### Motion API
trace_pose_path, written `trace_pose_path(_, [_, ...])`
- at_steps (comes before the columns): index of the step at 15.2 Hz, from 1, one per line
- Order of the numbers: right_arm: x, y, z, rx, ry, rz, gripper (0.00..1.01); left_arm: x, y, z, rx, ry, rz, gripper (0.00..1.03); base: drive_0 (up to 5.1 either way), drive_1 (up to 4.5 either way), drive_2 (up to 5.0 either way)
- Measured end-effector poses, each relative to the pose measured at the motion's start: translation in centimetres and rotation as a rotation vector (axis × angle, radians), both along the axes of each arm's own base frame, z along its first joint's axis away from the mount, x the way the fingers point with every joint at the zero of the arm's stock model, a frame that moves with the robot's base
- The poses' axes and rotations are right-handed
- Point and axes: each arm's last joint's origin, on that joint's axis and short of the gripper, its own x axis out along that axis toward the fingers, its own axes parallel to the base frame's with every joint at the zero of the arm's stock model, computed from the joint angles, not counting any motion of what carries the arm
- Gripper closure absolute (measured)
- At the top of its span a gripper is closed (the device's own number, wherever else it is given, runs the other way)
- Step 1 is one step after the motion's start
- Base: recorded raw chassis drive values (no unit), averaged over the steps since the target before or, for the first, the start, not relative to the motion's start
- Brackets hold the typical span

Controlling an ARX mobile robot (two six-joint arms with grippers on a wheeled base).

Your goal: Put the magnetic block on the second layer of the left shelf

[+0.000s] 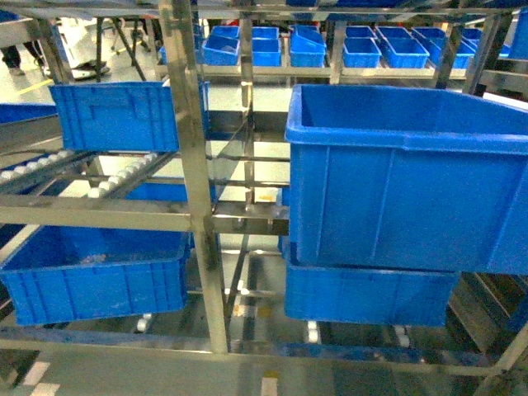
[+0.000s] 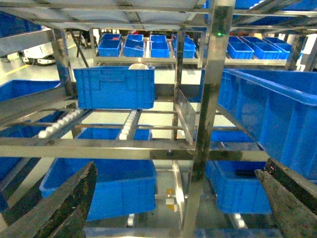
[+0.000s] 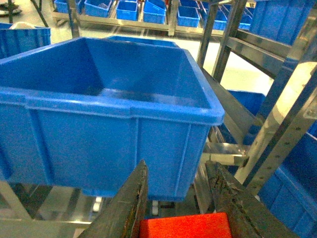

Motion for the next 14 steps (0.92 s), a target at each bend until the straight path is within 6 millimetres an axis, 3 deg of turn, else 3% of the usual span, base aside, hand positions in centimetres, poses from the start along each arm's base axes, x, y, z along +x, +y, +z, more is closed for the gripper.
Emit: trace_pose_path(14, [0.04, 0.0, 0.03, 0.0, -0.003, 0.0, 0.67, 0.0, 0.0, 0.04, 0.0, -0.004, 0.0, 0.05, 0.1, 4.34, -4.2])
